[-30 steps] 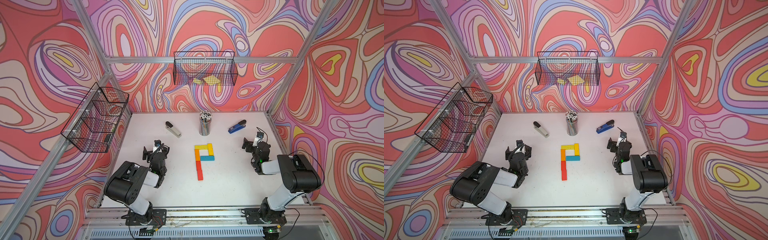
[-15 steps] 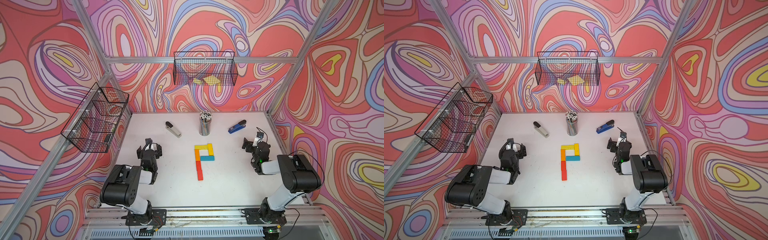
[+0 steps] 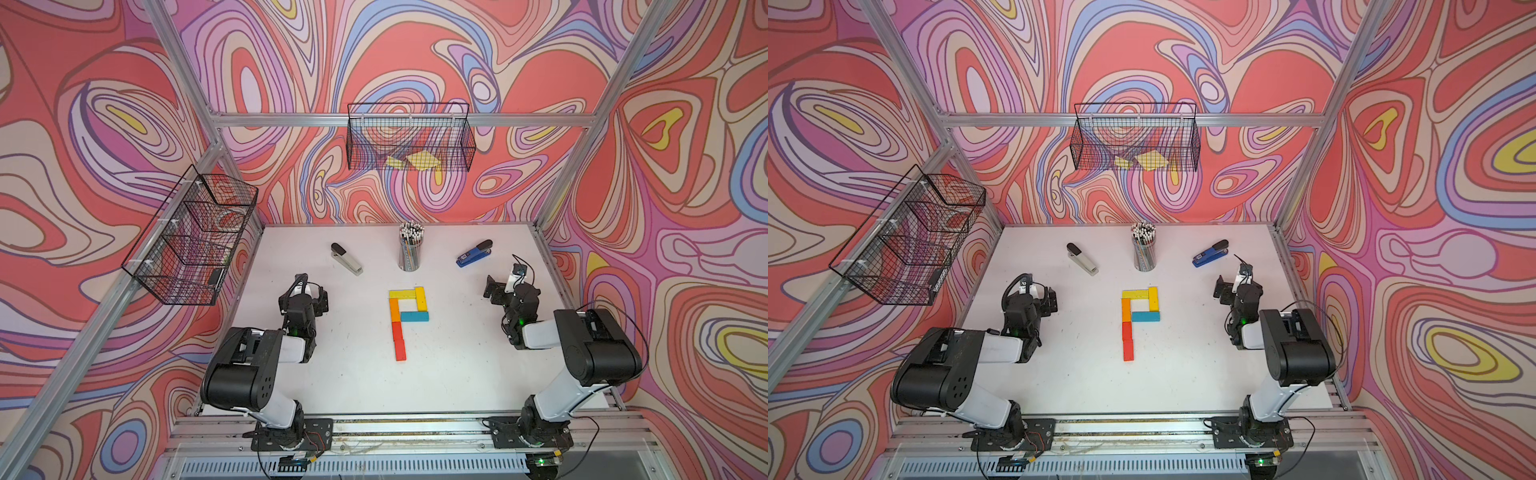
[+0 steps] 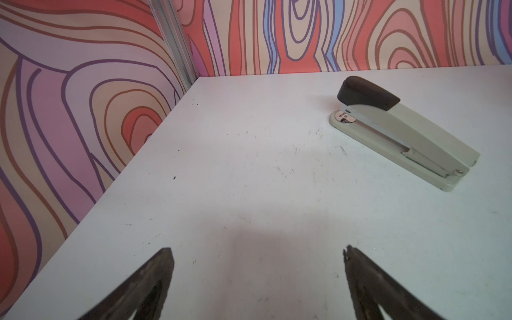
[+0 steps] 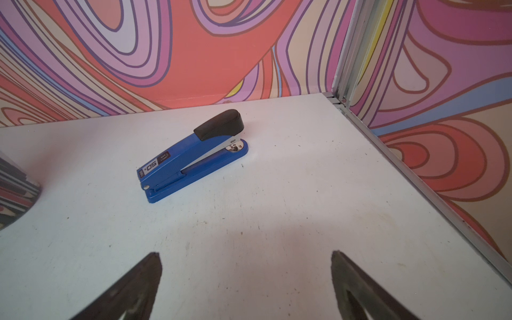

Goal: Assemble the letter p with building blocks
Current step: Reset both arms

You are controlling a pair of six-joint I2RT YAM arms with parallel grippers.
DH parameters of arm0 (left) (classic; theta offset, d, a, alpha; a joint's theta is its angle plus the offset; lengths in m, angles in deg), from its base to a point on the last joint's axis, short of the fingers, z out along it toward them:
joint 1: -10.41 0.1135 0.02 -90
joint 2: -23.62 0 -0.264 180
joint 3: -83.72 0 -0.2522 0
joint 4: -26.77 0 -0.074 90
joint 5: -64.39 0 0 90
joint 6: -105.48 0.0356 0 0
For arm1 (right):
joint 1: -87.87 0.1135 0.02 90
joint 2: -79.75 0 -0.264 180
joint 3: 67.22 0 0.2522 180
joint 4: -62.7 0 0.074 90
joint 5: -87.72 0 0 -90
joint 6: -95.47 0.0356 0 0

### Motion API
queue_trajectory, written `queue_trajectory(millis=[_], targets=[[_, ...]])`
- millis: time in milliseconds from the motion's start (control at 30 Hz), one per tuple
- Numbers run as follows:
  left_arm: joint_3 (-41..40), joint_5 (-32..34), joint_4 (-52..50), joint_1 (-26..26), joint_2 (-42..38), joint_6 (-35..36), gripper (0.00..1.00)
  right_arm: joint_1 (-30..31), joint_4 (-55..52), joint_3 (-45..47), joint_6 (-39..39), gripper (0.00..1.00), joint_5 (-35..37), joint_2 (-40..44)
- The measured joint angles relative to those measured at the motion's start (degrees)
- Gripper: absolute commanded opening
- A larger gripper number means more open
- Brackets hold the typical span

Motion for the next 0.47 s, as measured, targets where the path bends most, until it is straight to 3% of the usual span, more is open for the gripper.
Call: queue_trajectory(millis=[467], targets=[[0.04, -0.63, -0.42, 0.0, 0.0, 0.0, 0.99, 0.0, 0.0, -0.04, 0.0, 0.98, 0.02, 0.0]])
